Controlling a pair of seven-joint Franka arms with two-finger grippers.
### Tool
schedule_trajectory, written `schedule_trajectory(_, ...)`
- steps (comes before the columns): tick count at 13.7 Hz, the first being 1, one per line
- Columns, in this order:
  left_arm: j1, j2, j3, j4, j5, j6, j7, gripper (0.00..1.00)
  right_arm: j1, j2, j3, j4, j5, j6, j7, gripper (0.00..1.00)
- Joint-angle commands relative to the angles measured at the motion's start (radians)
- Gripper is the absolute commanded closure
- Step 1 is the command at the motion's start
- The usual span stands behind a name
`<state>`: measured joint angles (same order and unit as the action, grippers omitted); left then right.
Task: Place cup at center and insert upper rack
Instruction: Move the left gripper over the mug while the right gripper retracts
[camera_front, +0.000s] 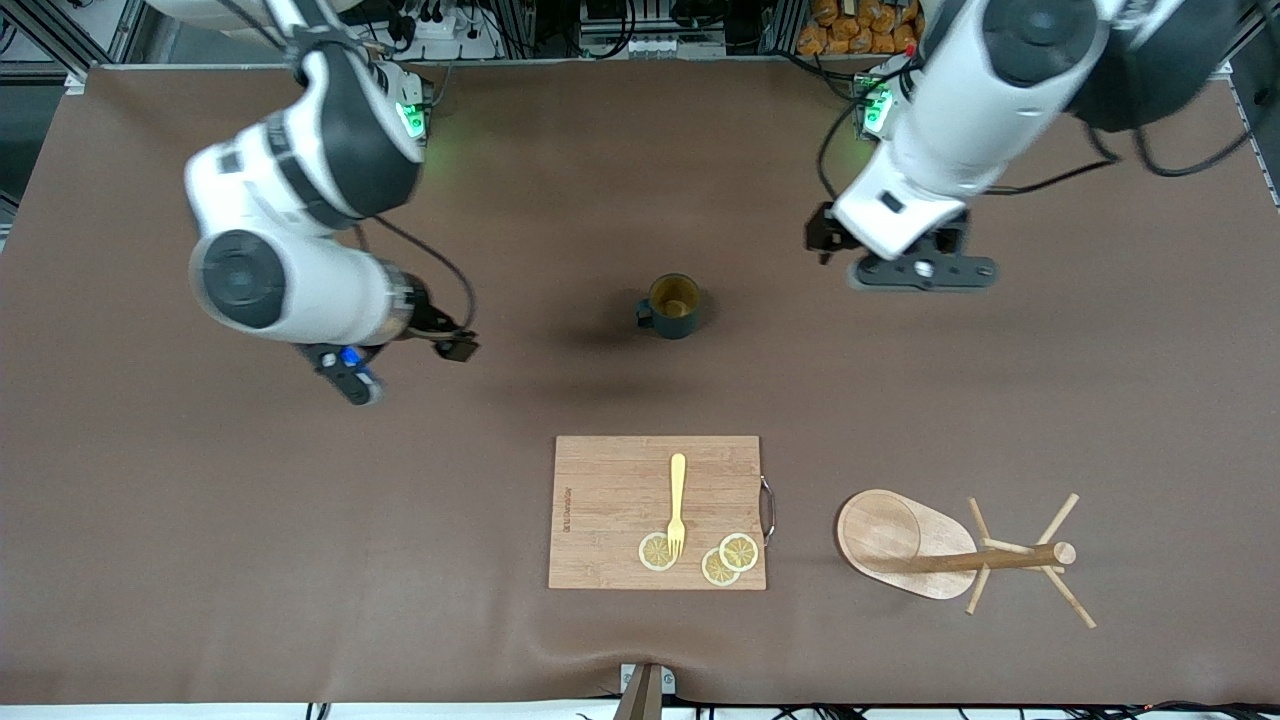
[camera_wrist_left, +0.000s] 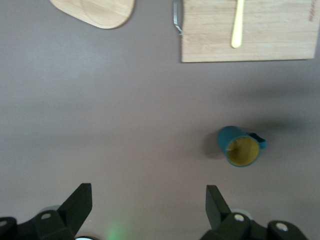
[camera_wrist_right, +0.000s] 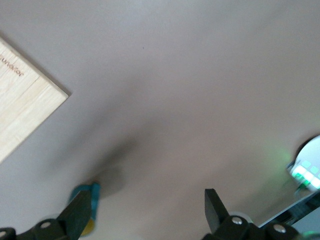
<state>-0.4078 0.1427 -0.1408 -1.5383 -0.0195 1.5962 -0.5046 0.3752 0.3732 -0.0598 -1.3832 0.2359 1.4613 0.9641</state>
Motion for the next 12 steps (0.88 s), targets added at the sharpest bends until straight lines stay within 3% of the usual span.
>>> schedule_trajectory(1,-0.101,0.06,0.007,0.009,0.012,0.027,-0.054,0.0,-0.119,-0.054,0.017,-0.028,0.017,-0.032,-0.235,0.0)
schedule_trajectory(5,-0.245,0.168,0.007,0.041,0.067,0.138,-0.277,0.0,-0.278,-0.083,0.057,-0.025,-0.041,-0.024,-0.539,0.0)
schedule_trajectory(8,-0.337,0.251,0.007,0.073,0.131,0.212,-0.412,0.0,-0.337,-0.112,0.107,-0.034,-0.157,0.026,-0.577,0.0)
schedule_trajectory(12,-0.449,0.371,0.01,0.119,0.24,0.273,-0.54,0.0,-0.424,-0.161,0.117,-0.069,-0.162,0.048,-0.872,0.0)
